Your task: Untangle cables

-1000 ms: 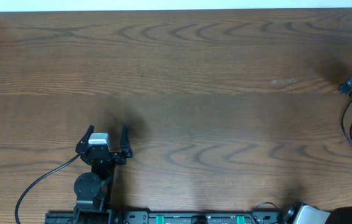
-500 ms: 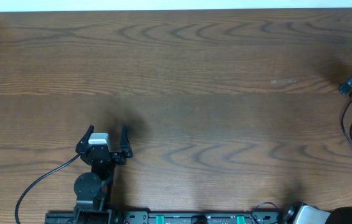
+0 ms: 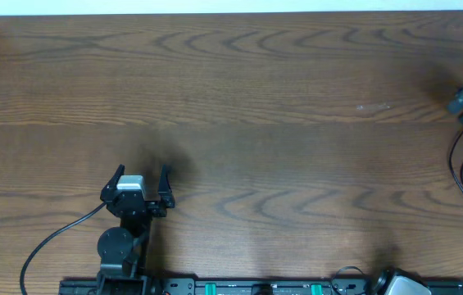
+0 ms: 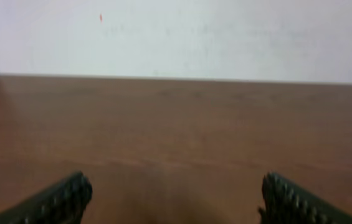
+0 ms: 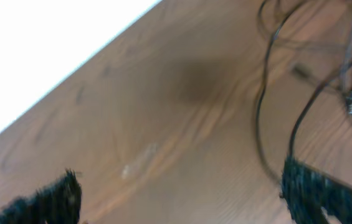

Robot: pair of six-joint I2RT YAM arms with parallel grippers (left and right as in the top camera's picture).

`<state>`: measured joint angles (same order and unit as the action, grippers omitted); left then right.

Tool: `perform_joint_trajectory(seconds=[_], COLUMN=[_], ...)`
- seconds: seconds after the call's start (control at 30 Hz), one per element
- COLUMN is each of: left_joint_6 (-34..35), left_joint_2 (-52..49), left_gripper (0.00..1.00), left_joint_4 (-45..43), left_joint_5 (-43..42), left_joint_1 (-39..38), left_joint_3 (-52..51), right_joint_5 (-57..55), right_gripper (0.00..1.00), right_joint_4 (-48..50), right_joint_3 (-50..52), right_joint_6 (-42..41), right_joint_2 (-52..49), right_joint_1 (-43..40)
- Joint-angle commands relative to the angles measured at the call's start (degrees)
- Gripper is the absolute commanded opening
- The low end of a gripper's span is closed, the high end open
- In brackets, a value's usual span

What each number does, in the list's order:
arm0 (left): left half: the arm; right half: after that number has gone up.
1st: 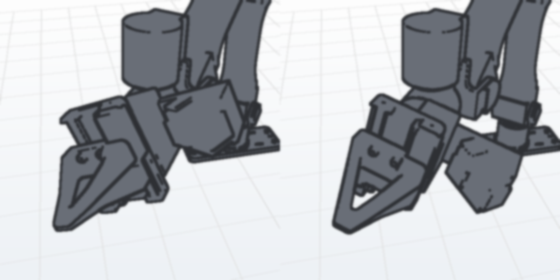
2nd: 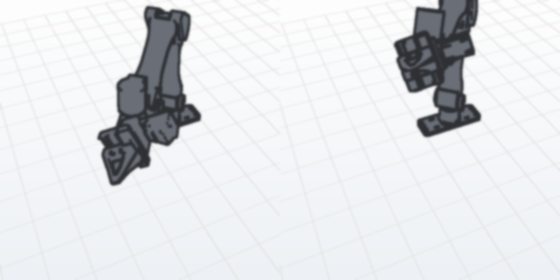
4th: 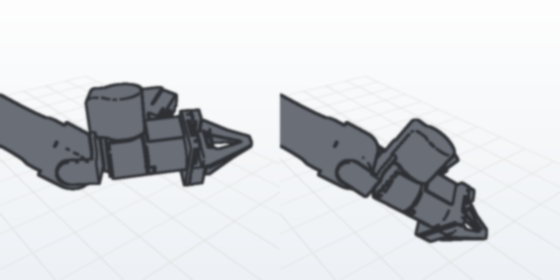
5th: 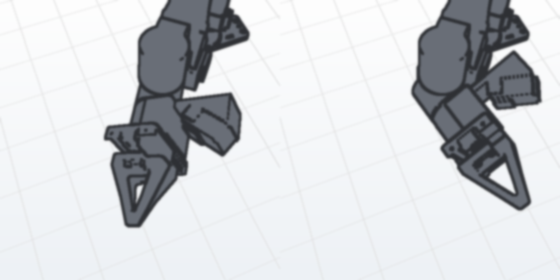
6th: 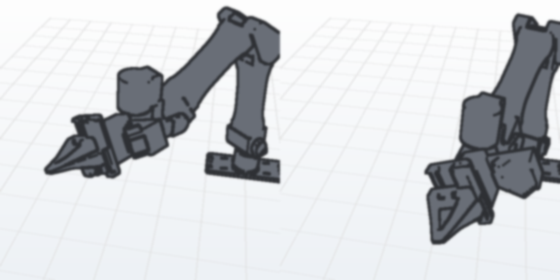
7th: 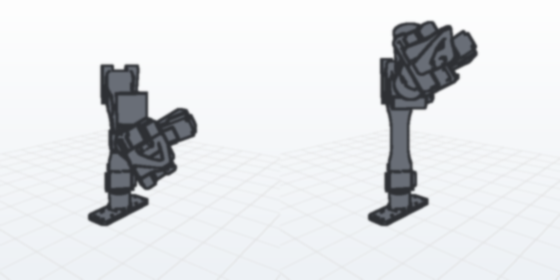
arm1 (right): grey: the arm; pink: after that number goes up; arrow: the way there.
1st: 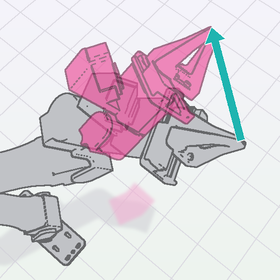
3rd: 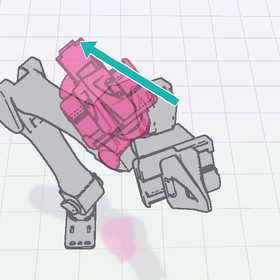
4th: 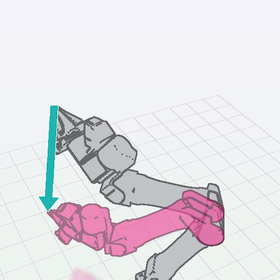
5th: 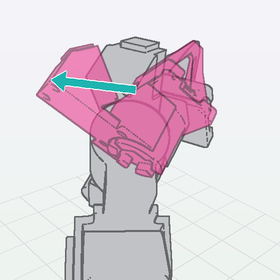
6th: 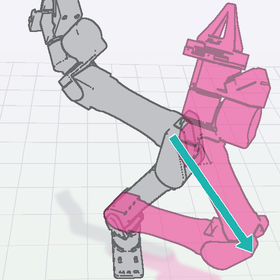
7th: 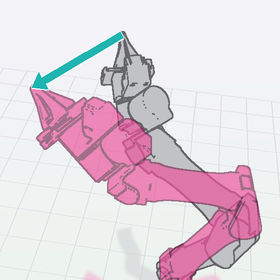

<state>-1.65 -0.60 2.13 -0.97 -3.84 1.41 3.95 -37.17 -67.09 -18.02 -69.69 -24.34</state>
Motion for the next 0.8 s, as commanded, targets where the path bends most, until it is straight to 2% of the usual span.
perform_joint_trajectory(seconds=[0.0,0.27,0.4,0.6,0.77], left_joint_6=[0.00,0.00,0.00,0.00,0.00], left_joint_2=[0.37,0.37,0.37,0.37,0.37], left_gripper=[0.88,0.88,0.88,0.88,0.88], left_joint_4=[1.97,1.97,1.97,1.97,1.97], left_joint_5=[0.11,0.11,0.11,0.11,0.11], left_joint_1=[0.28,0.28,0.28,0.28,0.28], left_joint_3=[-1.18,-1.18,-1.18,-1.18,-1.18], right_joint_5=[-0.35,-0.48,-0.83,-1.05,-1.25], right_gripper=[0.99,0.99,0.99,0.99,0.99], right_joint_4=[11.87,45.11,54.25,58.23,55.45], right_joint_3=[11.52,40.15,51.15,62.71,66.77], right_joint_6=[-0.85,-0.87,-1.92,-1.90,-1.88], right_joint_2=[5.81,19.61,26.12,37.11,43.32], right_joint_1=[3.63,9.75,9.94,9.94,9.94])
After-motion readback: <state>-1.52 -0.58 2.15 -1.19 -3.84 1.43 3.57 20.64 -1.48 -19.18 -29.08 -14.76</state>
